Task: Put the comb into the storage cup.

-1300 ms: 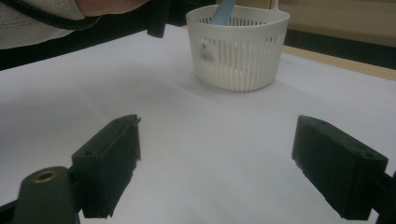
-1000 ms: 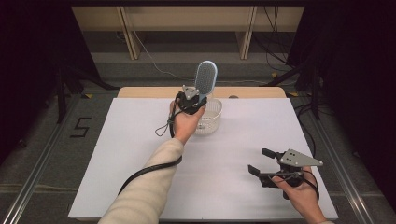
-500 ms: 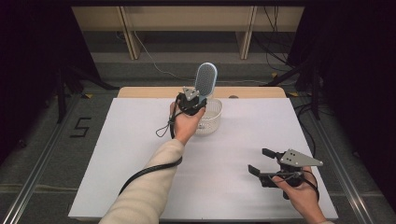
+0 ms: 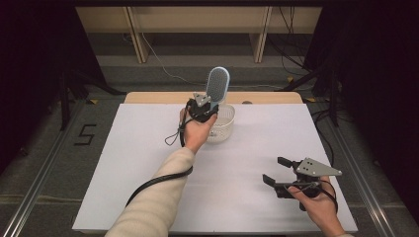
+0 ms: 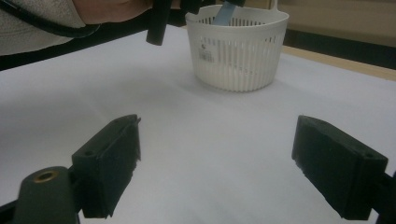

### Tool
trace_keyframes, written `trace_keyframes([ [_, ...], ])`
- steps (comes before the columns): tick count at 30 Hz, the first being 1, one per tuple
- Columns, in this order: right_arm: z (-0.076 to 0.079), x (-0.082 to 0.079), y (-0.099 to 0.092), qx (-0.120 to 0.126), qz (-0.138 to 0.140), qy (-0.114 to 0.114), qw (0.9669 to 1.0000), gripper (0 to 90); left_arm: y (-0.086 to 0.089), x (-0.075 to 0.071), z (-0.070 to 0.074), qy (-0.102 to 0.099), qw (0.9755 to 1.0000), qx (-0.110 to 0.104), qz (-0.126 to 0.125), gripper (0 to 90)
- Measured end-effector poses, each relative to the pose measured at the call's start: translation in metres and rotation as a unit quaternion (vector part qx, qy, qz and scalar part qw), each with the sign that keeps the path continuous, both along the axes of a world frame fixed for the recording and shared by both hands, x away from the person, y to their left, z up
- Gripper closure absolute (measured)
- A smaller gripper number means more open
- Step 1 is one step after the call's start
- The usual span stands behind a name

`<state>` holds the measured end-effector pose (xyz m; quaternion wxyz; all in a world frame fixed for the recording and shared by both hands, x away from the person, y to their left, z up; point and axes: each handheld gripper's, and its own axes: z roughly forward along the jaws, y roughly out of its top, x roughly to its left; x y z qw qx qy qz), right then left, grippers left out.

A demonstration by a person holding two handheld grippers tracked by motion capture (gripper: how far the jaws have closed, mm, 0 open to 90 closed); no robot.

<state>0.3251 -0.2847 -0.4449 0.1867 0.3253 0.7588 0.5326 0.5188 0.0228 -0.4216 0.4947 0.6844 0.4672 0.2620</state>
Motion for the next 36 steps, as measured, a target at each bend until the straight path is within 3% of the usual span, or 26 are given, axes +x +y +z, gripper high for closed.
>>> trace_keyframes([
  [36,0.0,-0.0001,0.0,0.0,0.001,0.0,1.0,15.9,0.0008,-0.0005,-0.0047,0.004,1.0,0.001,0.002,69.0],
])
